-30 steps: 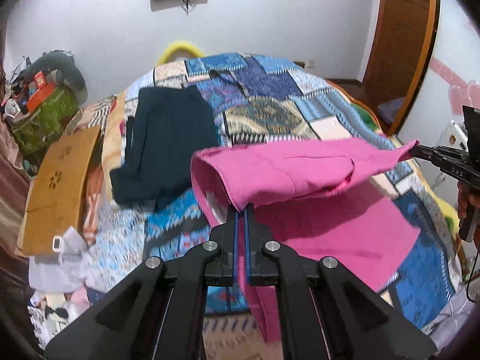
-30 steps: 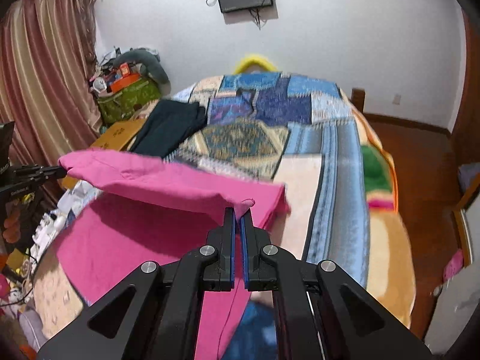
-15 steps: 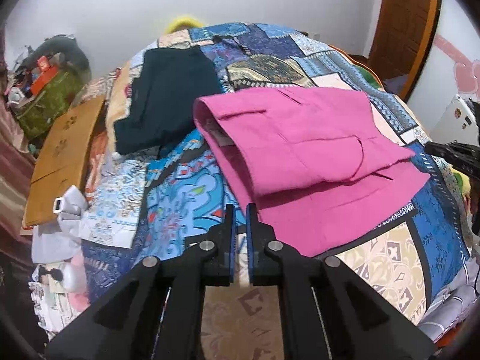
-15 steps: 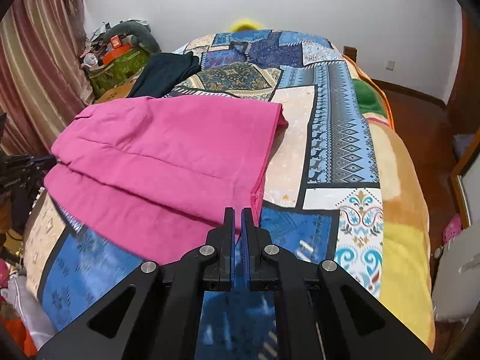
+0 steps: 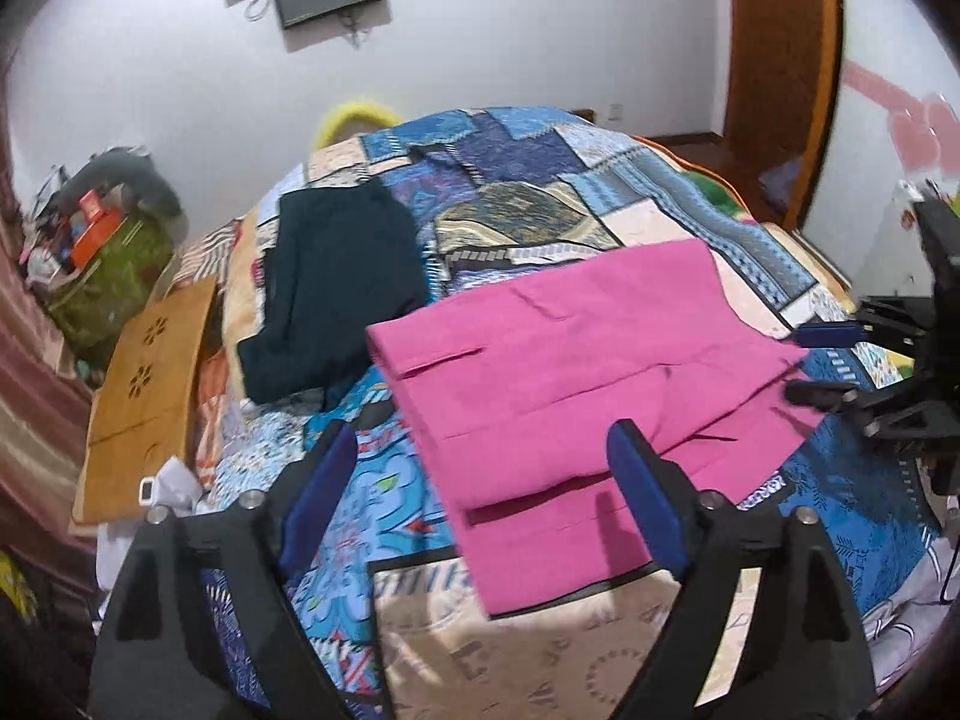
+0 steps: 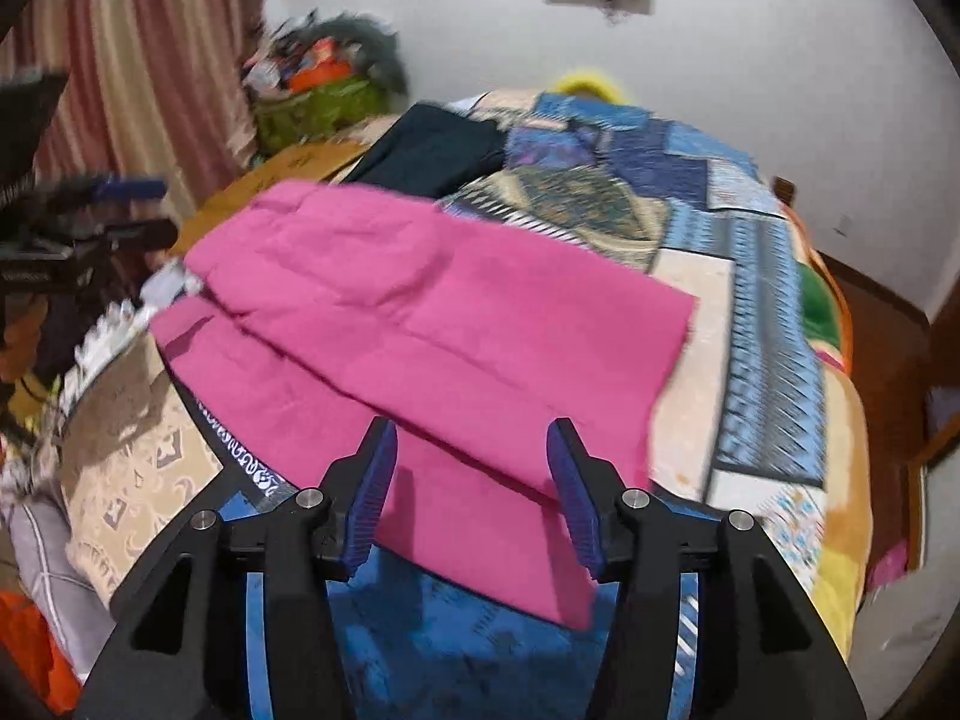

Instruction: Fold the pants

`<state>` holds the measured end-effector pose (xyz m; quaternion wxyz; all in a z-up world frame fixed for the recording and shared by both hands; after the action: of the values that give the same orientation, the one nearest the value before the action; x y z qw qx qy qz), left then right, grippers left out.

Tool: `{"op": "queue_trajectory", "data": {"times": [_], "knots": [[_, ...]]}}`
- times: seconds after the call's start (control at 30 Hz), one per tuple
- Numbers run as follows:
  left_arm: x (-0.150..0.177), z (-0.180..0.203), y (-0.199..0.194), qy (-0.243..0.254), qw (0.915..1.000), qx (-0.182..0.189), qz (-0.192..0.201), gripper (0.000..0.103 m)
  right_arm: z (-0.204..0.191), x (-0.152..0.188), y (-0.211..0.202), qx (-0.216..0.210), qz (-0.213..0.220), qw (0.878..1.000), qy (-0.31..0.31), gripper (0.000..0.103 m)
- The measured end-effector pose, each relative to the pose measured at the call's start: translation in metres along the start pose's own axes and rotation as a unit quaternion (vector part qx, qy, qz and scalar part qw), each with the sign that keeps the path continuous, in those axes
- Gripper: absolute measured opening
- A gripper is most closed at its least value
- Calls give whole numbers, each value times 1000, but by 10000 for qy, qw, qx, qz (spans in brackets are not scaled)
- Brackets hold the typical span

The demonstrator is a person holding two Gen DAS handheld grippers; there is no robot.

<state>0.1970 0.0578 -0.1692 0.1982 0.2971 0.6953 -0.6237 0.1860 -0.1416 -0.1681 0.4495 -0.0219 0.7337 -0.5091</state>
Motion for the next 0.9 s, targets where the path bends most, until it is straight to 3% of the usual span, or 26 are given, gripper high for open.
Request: {"op": "queue_trajectory", "data": {"times": [0.13, 0.3, 0.33, 0.43, 0.6, 0.67, 0.77, 0.9], "knots": [[-3, 25, 17, 345, 9992, 101, -181, 87, -13, -6, 25, 39, -280, 9988, -402, 48], [-2, 54, 38, 724, 9964, 277, -351, 87, -15, -19, 36, 12, -302, 9984, -472, 48], [-1, 59, 42, 794, 9956, 308, -379, 87, -14, -22, 38, -31, -282, 9986, -441, 45], [0, 70, 54, 986, 9940, 251, -400, 85, -14, -26, 44, -223, -265, 9989, -322, 19], [-3, 79, 57, 1158, 9926, 250, -273, 50, -16, -26, 42, -303, -135, 9993, -145, 9], [-5, 82, 55, 1203, 9922, 237, -228, 26, -15, -27, 34, -323, 9, 9994, -86, 7], [-11, 80, 44, 1021, 9935, 484, -122, 14, -14, -31, 23, -308, 184, 9993, -79, 6], [-19, 72, 27, 597, 9944, 867, -37, 11, -18, -35, 4, -344, 375, 9987, -67, 6]]}}
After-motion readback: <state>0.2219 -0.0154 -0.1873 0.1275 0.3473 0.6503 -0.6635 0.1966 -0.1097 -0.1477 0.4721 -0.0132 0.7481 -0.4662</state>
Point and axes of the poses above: each gripper's, at about its wrist camera, not at the fingertips, and y roughly the way its jaws point, z to its right, x to its underside, the point moved 3 cm from there along y, roughly the way its jaws point
